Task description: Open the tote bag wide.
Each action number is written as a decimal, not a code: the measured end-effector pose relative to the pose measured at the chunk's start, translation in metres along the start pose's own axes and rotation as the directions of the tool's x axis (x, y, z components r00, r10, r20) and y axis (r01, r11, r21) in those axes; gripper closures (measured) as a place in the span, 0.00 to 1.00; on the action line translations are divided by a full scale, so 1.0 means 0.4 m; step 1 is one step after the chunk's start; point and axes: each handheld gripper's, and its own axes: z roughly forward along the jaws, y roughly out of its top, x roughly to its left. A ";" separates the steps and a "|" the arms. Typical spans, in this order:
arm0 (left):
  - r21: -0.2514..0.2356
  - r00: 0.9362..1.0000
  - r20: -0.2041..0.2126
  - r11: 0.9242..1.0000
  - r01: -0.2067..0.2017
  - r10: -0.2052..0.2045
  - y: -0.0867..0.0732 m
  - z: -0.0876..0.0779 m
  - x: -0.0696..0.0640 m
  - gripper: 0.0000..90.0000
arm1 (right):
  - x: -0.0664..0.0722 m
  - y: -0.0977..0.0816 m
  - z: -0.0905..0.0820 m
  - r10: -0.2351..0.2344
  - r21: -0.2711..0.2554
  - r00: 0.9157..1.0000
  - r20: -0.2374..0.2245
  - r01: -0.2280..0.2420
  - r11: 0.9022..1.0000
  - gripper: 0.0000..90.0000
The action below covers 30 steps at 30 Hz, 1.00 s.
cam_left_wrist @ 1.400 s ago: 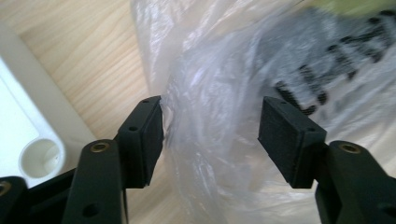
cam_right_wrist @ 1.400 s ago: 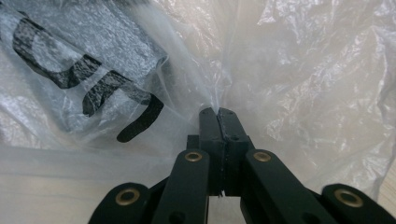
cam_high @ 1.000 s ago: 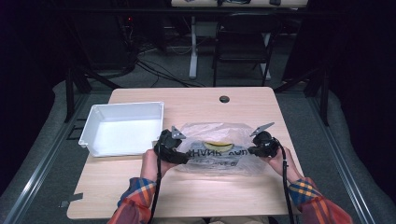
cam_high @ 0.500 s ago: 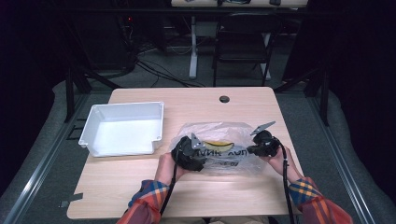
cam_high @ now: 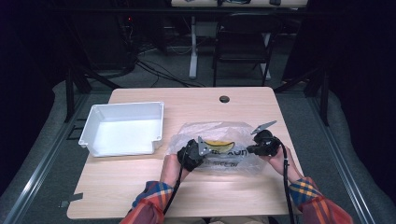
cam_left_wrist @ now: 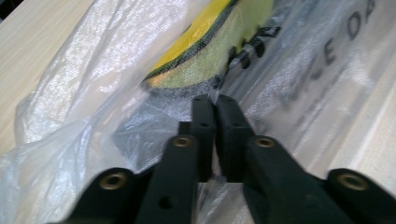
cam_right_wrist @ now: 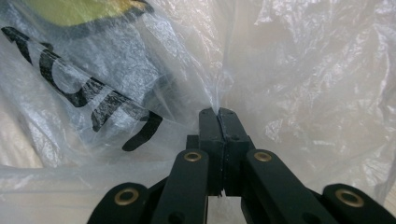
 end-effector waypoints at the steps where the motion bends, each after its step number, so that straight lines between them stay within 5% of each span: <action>1: 0.006 1.000 0.021 1.000 -0.002 0.002 -0.001 -0.002 0.002 1.00 | 0.000 0.001 -0.001 0.000 0.002 1.000 0.001 0.000 1.000 1.00; 3: 0.006 0.998 0.063 1.000 0.000 -0.001 -0.005 -0.006 0.003 1.00 | -0.001 0.000 -0.001 0.004 -0.002 1.000 0.002 -0.004 1.000 1.00; 6: 0.030 0.987 0.158 0.999 -0.018 0.013 -0.016 -0.014 0.000 1.00 | -0.006 -0.002 -0.001 0.011 -0.010 1.000 -0.002 -0.011 1.000 0.99; 8: 0.057 0.973 0.228 0.998 -0.031 0.017 -0.026 -0.016 0.001 1.00 | -0.010 -0.003 -0.002 0.025 -0.008 1.000 0.004 -0.025 1.000 0.99; 9: 0.066 0.972 0.233 0.997 -0.030 0.014 -0.032 -0.015 0.001 1.00 | -0.011 -0.003 -0.001 0.036 -0.013 0.999 -0.001 -0.036 0.999 0.99; 13: 0.120 0.943 0.332 0.993 -0.008 -0.032 -0.060 0.001 0.018 1.00 | -0.021 0.001 0.006 0.053 -0.014 0.999 0.006 -0.053 0.999 0.99; 19: 0.201 0.918 0.395 0.978 -0.052 -0.033 -0.086 0.016 0.027 1.00 | -0.042 0.015 0.028 0.086 -0.025 0.995 0.051 -0.085 0.996 1.00; 23: 0.233 0.909 0.415 0.970 -0.067 -0.037 -0.103 0.013 0.027 1.00 | -0.051 0.012 0.044 0.090 -0.011 0.990 0.111 -0.089 0.996 1.00; 27: 0.249 0.913 0.404 0.967 -0.057 -0.050 -0.111 0.004 0.038 1.00 | -0.049 0.011 0.053 0.079 0.006 0.987 0.142 -0.081 0.997 1.00; 30: 0.254 0.909 0.414 0.964 -0.073 -0.040 -0.113 -0.001 0.038 1.00 | -0.040 0.011 0.062 0.050 0.026 0.982 0.181 -0.056 0.998 1.00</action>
